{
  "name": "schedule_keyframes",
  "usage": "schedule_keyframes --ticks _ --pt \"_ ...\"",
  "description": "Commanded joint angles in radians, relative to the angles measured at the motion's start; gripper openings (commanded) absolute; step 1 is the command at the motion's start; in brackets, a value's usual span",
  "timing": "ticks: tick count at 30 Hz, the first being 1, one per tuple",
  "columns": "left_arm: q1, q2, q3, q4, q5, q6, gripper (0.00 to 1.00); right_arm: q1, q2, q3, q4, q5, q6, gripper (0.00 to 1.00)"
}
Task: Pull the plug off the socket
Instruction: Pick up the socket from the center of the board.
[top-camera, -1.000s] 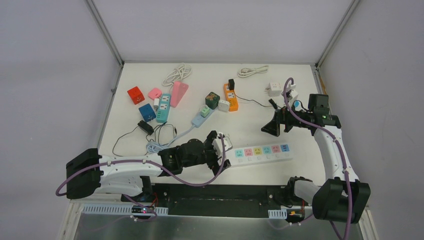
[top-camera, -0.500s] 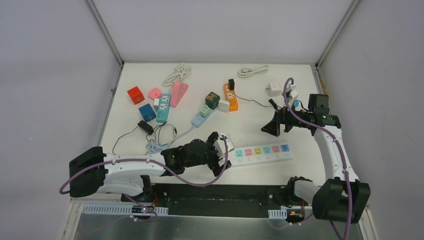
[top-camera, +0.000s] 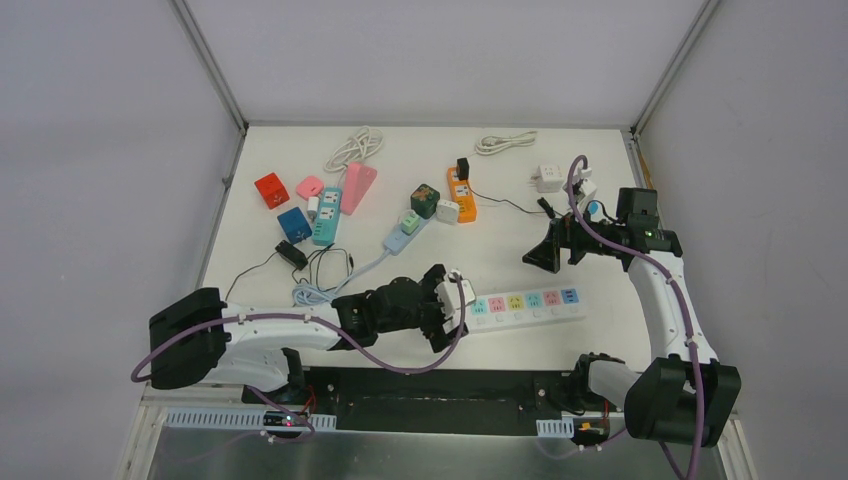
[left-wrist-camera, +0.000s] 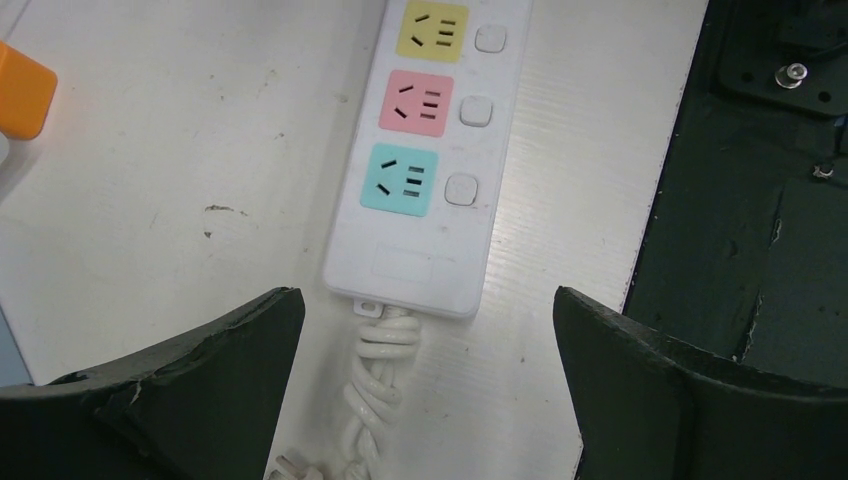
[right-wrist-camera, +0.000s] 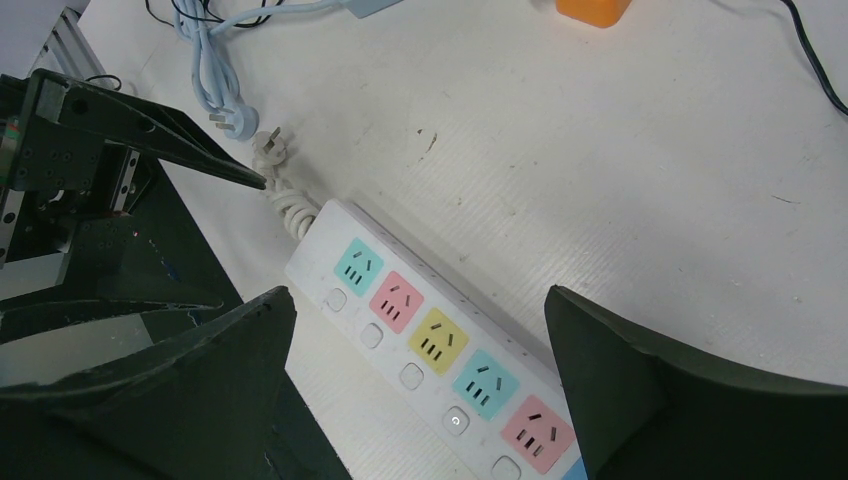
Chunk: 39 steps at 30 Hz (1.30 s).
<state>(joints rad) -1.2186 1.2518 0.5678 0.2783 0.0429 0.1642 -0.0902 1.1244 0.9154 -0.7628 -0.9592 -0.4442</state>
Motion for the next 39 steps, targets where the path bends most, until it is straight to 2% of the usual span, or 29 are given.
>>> schedule_keyframes --ticks 1,16,26,39 --pt "-0.008 0.014 0.03 0.088 0.052 0.038 0.99 -0.008 -0.027 0.019 0.01 -0.036 -0.021 1.0" --pt "-0.008 0.099 0.079 0.087 0.038 0.05 0.99 -0.009 -0.027 0.017 0.009 -0.04 -0.021 1.0" --pt "-0.008 0.167 0.182 0.02 0.063 0.099 0.99 -0.011 -0.026 0.017 0.008 -0.042 -0.021 1.0" --pt "-0.009 0.202 0.209 -0.008 0.042 0.069 0.99 -0.011 -0.024 0.017 0.008 -0.044 -0.022 1.0"
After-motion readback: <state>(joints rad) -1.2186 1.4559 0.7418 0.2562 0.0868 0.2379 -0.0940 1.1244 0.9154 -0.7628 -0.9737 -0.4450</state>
